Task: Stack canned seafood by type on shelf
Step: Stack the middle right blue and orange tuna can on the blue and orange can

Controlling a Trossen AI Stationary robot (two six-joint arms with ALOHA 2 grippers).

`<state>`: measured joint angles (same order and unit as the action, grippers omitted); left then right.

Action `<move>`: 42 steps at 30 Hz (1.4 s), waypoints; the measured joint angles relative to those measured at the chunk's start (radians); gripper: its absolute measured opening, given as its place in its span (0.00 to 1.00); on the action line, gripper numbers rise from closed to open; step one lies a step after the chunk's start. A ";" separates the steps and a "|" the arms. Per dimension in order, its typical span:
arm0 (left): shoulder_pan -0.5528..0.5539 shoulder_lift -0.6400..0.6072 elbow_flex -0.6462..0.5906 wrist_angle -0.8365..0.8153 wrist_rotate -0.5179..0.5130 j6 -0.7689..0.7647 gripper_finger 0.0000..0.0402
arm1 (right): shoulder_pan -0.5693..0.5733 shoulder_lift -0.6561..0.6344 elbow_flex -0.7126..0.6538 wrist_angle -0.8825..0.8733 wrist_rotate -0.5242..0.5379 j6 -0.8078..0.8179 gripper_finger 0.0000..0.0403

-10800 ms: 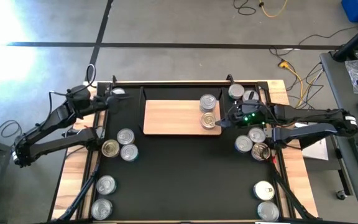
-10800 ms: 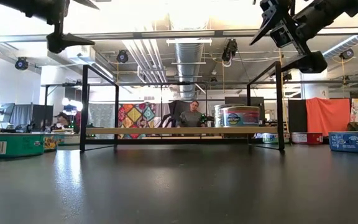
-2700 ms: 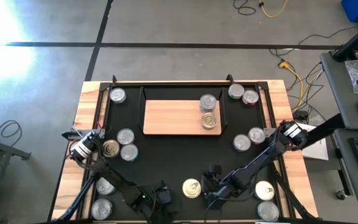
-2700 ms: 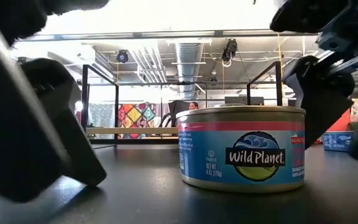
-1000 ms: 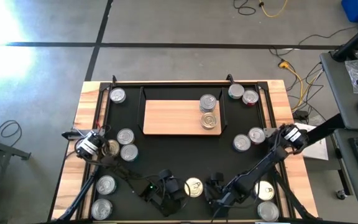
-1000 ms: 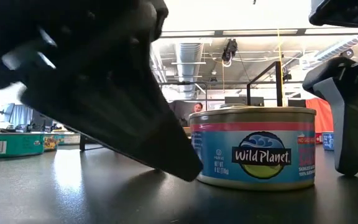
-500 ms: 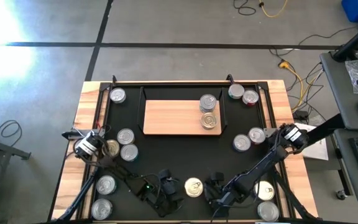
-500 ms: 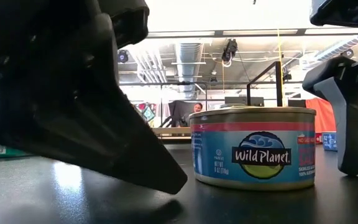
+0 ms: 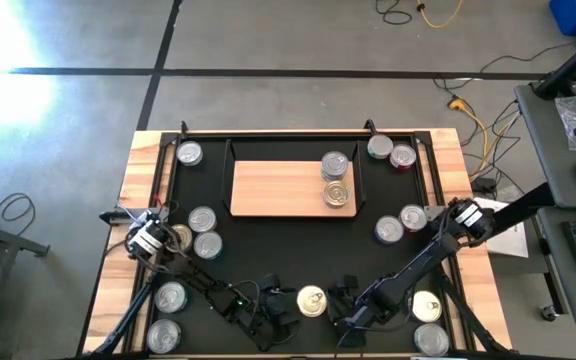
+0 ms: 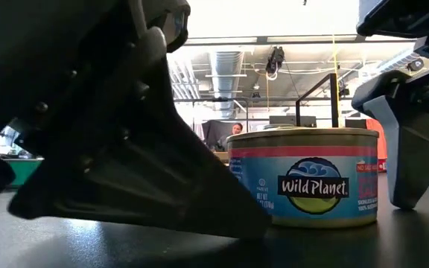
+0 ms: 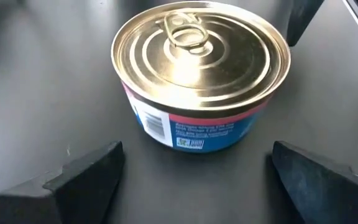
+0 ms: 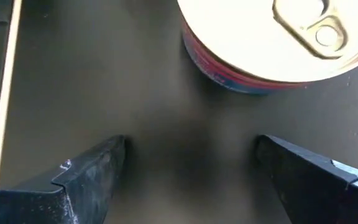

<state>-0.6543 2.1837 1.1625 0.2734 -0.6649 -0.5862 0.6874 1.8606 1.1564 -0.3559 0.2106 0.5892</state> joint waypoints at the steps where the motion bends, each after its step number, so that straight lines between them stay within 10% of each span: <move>1: 0.003 0.003 0.000 0.003 0.000 0.001 1.00 | -0.005 0.000 0.000 -0.001 0.014 -0.010 0.91; 32: 0.104 0.024 -0.003 0.199 0.020 0.173 0.97 | -0.125 0.002 0.043 0.015 0.081 -0.133 0.91; 42: 0.104 -0.041 0.072 -0.027 0.022 0.155 0.94 | -0.107 -0.108 0.152 -0.340 0.025 -0.138 0.91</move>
<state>-0.5507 2.1428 1.2346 0.2462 -0.6424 -0.4310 0.5800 1.7531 1.3085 -0.6964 0.2356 0.4507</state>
